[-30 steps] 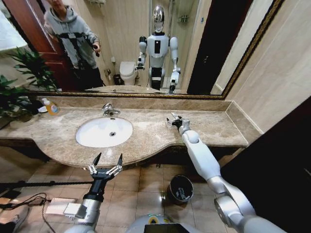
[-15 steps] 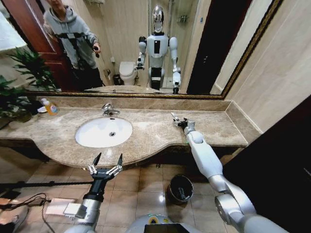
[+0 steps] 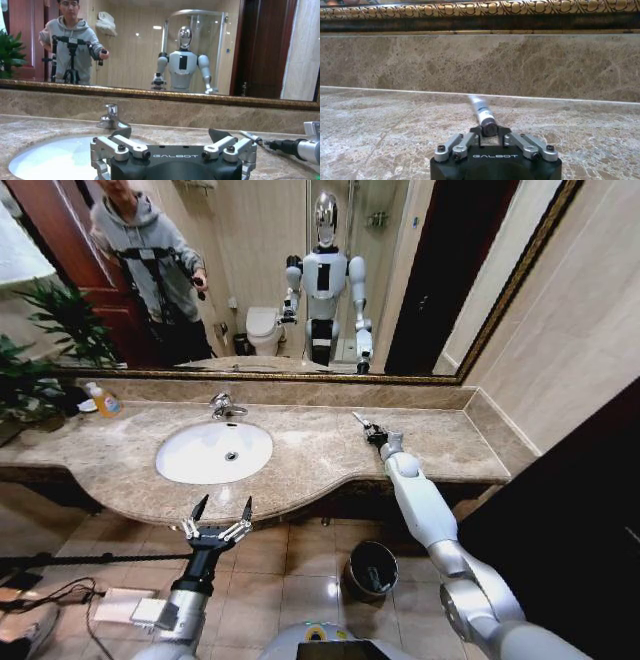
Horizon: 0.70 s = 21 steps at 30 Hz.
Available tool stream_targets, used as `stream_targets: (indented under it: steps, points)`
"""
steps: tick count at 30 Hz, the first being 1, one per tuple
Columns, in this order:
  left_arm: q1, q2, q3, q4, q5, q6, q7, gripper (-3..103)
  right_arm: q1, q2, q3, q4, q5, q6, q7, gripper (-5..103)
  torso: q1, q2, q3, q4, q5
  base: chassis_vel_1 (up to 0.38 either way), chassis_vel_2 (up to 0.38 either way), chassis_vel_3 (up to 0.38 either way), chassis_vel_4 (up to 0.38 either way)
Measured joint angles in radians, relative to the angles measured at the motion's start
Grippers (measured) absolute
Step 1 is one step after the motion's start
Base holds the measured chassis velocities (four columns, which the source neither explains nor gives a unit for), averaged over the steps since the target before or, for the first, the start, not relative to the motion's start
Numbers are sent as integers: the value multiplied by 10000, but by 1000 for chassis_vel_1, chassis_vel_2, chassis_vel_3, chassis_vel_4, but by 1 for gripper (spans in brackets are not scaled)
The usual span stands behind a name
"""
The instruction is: Pick up the trash from the sink and place it in the trash bin.
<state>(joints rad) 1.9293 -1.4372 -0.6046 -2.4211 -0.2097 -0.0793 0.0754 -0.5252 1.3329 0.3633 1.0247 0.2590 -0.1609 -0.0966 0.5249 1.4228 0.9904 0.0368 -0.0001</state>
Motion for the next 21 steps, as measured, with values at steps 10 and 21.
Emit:
stream_targets:
  steps: [10, 21]
  points:
    - [0, 0, 0, 0, 0, 0, 0, 100, -89, -35, -23, 111, -1, 103, -17, 17, 0, -1, 1, 0, 2, 0, 0, 0, 0]
    - [0, 0, 0, 0, 0, 0, 0, 100, -880, -503, 19, 1828, -21, 204, 13, 17, 1, -1, 2, 2, 3, 0, 0, 0, 0]
